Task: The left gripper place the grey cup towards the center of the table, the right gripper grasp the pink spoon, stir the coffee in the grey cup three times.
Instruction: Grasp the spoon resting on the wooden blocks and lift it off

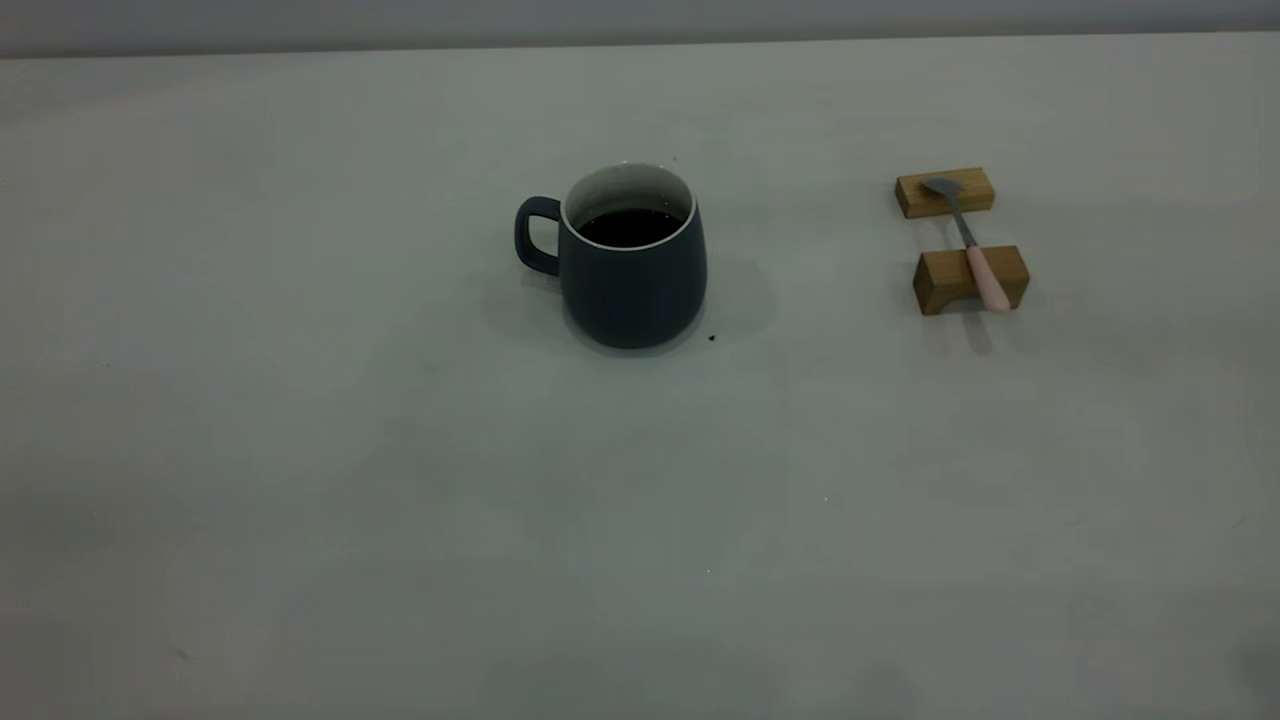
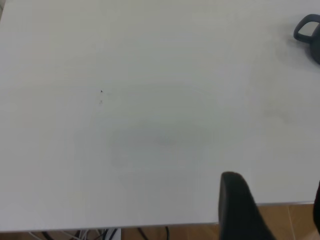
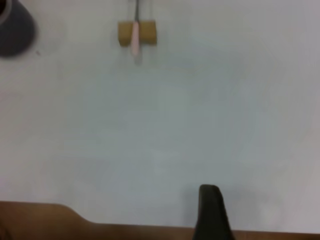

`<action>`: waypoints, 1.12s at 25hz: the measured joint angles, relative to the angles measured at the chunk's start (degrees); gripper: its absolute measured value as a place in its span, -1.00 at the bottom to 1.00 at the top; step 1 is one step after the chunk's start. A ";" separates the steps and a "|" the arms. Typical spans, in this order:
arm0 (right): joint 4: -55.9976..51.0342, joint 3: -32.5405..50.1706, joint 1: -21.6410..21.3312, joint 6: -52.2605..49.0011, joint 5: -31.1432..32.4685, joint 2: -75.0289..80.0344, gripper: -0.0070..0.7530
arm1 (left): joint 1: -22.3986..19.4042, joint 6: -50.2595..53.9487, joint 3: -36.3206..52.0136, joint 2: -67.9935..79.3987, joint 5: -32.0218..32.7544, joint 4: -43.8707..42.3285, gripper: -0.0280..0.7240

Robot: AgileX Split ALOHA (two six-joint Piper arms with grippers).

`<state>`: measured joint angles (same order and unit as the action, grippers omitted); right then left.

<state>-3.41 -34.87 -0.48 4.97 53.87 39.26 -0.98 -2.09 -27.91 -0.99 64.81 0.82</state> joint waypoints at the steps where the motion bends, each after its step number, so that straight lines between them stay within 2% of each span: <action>1: -0.23 -0.78 0.00 0.74 -2.10 5.64 0.57 | 0.00 0.00 0.00 0.00 0.00 0.00 0.23; 7: -9.91 -8.02 0.16 12.64 -13.74 35.75 0.67 | 0.00 0.00 0.00 0.00 0.00 0.00 0.23; 12: -12.45 -17.12 5.46 17.22 -18.12 58.68 0.70 | 0.00 0.00 0.00 0.00 0.00 0.00 0.23; 19: -12.79 -34.32 11.49 17.71 -16.22 83.81 0.71 | 0.00 0.00 0.00 0.00 0.00 0.00 0.23; 23: -11.70 -42.03 11.98 17.60 -13.08 90.99 0.71 | 0.00 0.00 0.00 0.00 0.00 0.00 0.23; 28: -10.73 -44.79 11.98 16.92 -13.85 93.78 0.71 | 0.00 0.00 0.00 0.00 0.00 0.00 0.23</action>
<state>-14.15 -79.65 11.50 21.89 40.02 133.04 -0.98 -2.09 -27.91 -0.99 64.81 0.82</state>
